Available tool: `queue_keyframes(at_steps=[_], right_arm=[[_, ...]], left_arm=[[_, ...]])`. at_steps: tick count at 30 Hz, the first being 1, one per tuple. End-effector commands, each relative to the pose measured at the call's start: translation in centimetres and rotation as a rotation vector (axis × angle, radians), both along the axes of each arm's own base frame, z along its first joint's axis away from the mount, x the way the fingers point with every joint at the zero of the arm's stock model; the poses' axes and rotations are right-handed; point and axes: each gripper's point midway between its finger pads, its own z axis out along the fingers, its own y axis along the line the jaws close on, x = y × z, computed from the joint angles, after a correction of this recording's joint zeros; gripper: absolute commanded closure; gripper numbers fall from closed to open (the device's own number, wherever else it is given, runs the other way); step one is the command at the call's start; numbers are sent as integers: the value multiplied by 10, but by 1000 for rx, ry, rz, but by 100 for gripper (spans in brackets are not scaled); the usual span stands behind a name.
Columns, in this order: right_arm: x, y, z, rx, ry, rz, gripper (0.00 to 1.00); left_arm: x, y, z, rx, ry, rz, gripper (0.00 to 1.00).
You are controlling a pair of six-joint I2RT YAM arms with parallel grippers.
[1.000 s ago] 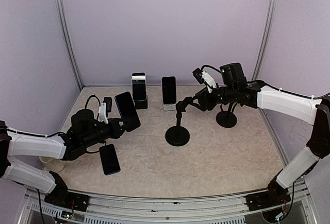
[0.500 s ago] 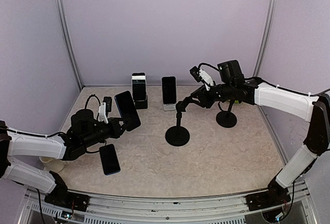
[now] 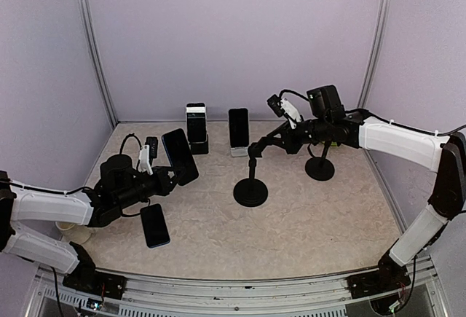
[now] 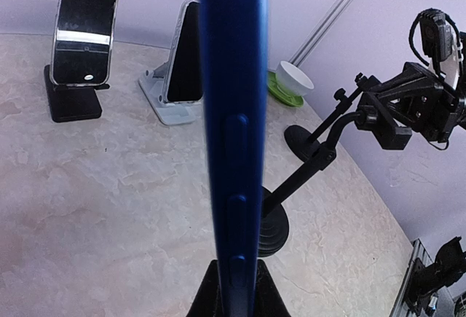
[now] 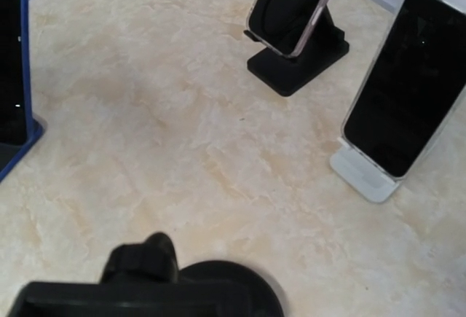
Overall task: Place the phone on the phone stand
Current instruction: Adjust the phone stand at the center of the board.
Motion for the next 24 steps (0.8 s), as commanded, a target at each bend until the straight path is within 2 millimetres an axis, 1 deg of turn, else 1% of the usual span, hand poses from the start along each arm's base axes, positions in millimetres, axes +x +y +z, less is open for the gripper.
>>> queue_keyframes(at_steps=[1, 4, 9, 13, 16, 18, 21, 24], right_arm=[[9, -2, 21, 44, -25, -41, 100], [15, -7, 35, 66, -48, -101, 100], [28, -22, 61, 108, -105, -232, 100], [39, -34, 75, 143, -125, -339, 100], [48, -44, 78, 154, -122, -433, 100], [56, -54, 76, 155, -117, -512, 100], [64, -64, 71, 180, -89, -609, 100], [67, -71, 60, 197, -50, -692, 100]], left_arm=[[3, -2, 21, -43, -76, 2, 100], [3, -2, 21, -45, -75, 2, 100], [3, -2, 22, -48, -75, 5, 100], [3, -2, 22, -50, -72, 3, 100], [3, -2, 22, -53, -70, 2, 100], [2, -3, 22, -54, -70, 0, 100], [2, -3, 22, -56, -71, 0, 100], [2, -4, 24, -58, -74, -3, 100]])
